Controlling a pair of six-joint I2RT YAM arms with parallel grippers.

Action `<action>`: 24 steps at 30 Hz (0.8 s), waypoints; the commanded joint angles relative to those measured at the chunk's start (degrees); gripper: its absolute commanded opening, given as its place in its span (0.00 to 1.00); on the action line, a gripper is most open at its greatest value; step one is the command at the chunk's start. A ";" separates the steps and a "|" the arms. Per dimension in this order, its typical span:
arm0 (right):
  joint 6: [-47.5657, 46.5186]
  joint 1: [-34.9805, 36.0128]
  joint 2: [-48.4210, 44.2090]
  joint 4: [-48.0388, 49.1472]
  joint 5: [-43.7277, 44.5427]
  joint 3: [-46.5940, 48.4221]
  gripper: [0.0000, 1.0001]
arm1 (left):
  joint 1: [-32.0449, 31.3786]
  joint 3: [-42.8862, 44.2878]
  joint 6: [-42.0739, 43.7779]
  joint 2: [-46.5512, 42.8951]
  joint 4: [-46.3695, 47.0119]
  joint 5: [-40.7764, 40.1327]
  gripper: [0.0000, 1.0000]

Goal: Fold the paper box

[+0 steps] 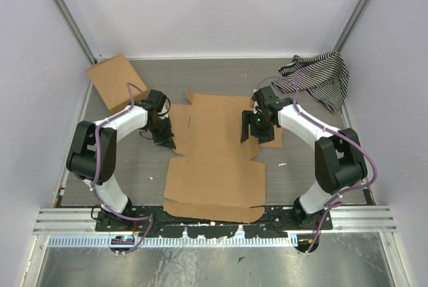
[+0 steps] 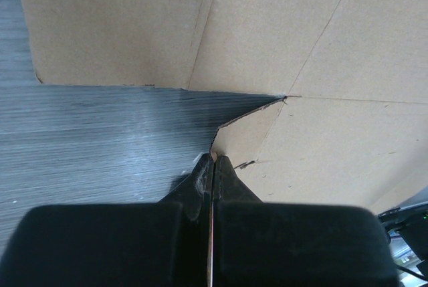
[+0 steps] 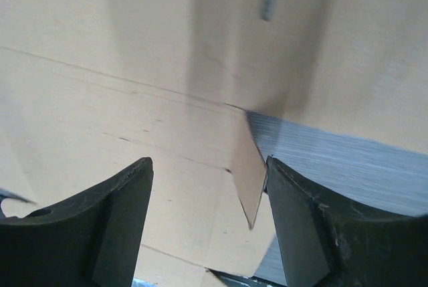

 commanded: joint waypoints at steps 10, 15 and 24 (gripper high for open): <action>2.36 5.47 4.99 4.85 -7.27 4.06 0.72 | -4.23 4.84 -1.54 3.05 0.49 2.79 0.02; 2.25 6.18 7.50 4.17 -5.36 3.14 0.72 | -4.72 5.38 -1.61 3.84 0.12 2.85 0.07; 2.17 6.23 9.73 4.34 -2.91 2.41 0.71 | -4.99 5.48 -2.26 5.09 -0.22 2.05 0.00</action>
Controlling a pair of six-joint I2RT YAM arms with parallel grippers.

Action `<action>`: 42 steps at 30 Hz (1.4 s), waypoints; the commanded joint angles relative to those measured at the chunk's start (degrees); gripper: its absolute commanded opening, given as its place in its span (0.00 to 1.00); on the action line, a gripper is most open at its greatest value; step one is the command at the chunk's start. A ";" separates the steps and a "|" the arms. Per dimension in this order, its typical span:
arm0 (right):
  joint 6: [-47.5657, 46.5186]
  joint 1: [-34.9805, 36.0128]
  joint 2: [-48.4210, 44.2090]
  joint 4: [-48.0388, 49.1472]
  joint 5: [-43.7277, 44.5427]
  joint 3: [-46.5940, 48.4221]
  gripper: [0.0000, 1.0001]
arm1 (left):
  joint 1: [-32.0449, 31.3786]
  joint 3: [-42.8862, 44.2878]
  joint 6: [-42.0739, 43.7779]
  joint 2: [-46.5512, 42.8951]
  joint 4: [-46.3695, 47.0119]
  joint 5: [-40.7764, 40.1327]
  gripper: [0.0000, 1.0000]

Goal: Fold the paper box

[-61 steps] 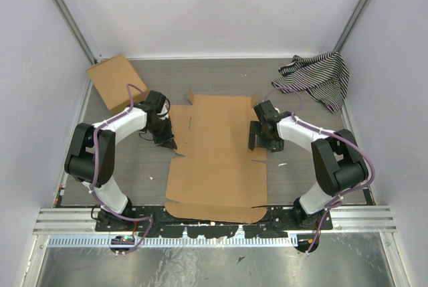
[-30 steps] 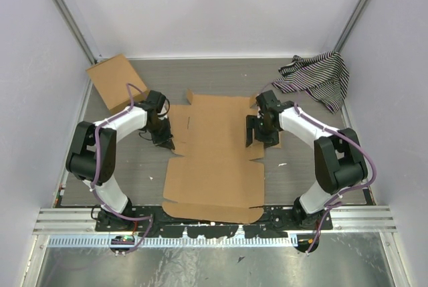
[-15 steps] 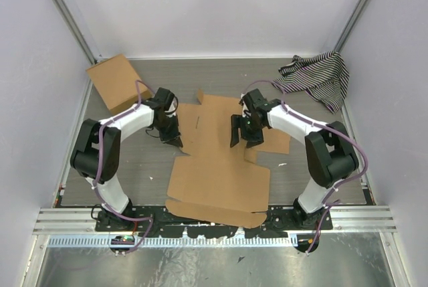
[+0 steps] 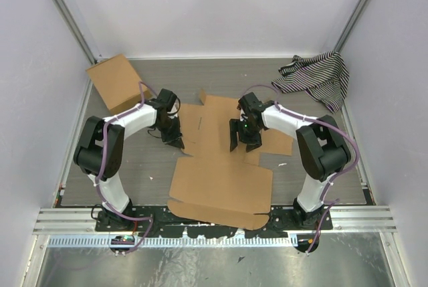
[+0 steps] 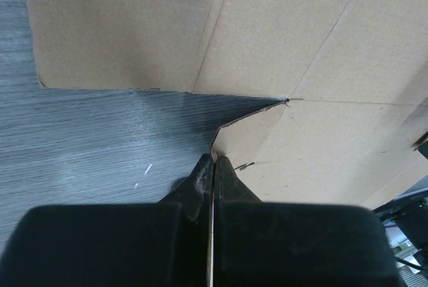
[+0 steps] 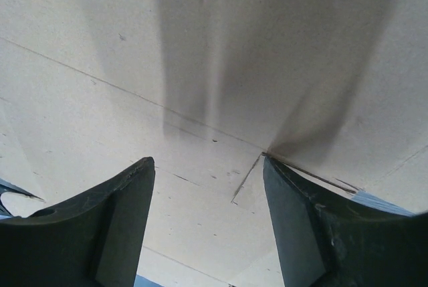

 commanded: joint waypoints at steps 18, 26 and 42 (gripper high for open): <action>-3.64 0.15 11.52 -1.91 2.73 19.00 0.71 | -0.33 -1.99 -7.12 -3.13 1.45 -5.75 0.00; -3.37 -1.36 11.40 -5.19 3.72 26.80 0.71 | 1.65 -3.73 -9.50 -6.52 1.79 -8.98 0.00; -7.82 -11.20 -0.21 -4.86 -0.72 11.95 0.72 | 4.08 2.12 -7.42 -4.28 2.28 -7.59 0.00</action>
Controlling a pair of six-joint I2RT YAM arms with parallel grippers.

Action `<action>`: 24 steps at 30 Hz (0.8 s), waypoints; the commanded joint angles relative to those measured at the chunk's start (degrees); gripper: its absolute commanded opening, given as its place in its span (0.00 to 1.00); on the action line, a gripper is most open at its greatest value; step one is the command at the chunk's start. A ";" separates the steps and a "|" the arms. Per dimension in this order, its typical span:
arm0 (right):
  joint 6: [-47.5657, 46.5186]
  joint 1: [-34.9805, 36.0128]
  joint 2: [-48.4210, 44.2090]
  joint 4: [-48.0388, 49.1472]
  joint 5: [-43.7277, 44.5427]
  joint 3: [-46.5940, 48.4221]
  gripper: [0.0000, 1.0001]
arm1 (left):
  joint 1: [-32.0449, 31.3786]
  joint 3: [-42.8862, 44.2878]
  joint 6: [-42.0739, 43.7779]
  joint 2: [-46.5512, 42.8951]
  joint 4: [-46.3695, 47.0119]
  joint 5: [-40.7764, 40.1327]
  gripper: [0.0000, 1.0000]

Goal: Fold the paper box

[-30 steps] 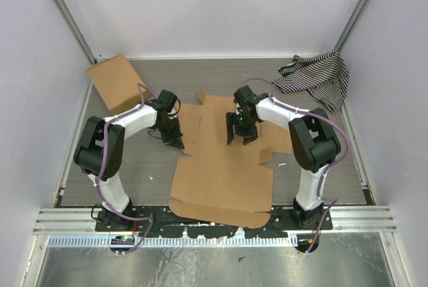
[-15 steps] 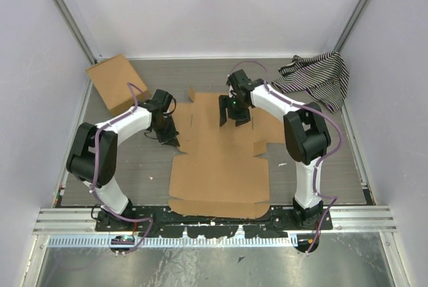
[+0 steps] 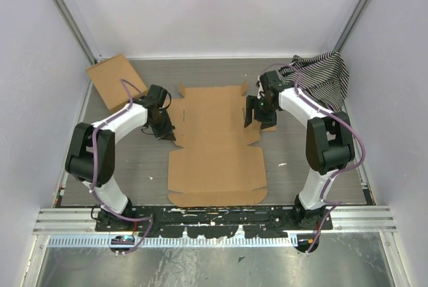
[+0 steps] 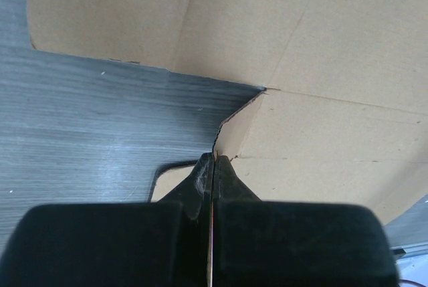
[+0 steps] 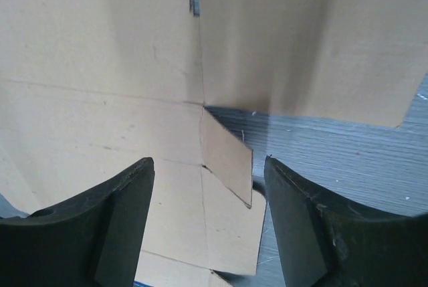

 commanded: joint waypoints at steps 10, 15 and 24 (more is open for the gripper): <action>-1.68 1.00 -0.58 0.52 -4.37 -1.40 0.68 | 0.17 7.96 3.04 2.39 2.52 4.89 0.07; -1.49 1.13 -0.50 1.77 -6.80 -1.22 0.65 | -0.16 9.19 2.95 4.48 4.12 8.24 0.27; -0.49 3.02 2.27 1.74 -7.25 2.52 0.62 | -1.95 13.22 3.39 8.57 3.37 10.21 0.38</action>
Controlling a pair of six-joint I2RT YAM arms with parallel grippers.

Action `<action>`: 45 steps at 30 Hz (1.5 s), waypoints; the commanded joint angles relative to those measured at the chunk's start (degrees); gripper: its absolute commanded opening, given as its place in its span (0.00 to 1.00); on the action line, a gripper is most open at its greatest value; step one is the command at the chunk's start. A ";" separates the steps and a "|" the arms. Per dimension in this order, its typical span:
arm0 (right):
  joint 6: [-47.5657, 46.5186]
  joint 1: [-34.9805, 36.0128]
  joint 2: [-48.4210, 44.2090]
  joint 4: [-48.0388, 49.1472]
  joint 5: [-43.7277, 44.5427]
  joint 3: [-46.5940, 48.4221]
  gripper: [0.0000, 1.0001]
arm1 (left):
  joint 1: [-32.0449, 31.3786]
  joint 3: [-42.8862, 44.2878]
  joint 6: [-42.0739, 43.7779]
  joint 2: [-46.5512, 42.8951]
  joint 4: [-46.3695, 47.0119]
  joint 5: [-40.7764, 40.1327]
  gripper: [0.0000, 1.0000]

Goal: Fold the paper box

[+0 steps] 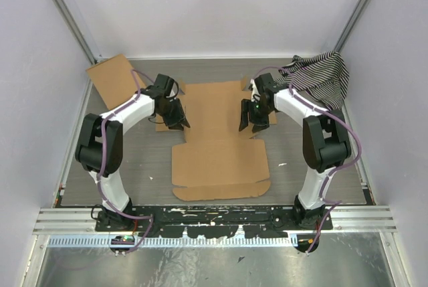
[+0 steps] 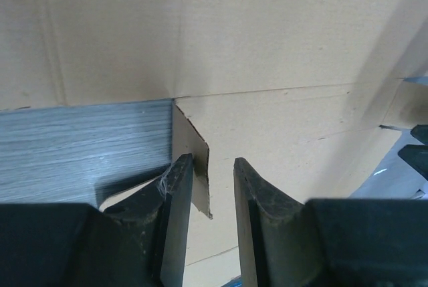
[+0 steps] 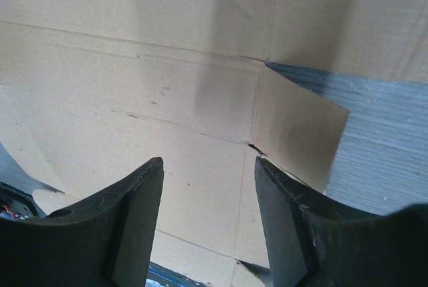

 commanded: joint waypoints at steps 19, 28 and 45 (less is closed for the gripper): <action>2.86 3.84 1.95 0.40 4.30 8.32 0.64 | -3.68 5.38 -2.22 10.63 2.56 3.19 0.37; 3.00 -1.26 -0.80 -0.82 11.18 5.91 0.66 | -3.68 4.01 -1.13 11.86 1.97 2.30 0.36; -0.32 -1.52 -1.55 2.29 4.19 1.46 0.65 | -3.68 3.49 -0.57 12.06 1.18 2.18 0.34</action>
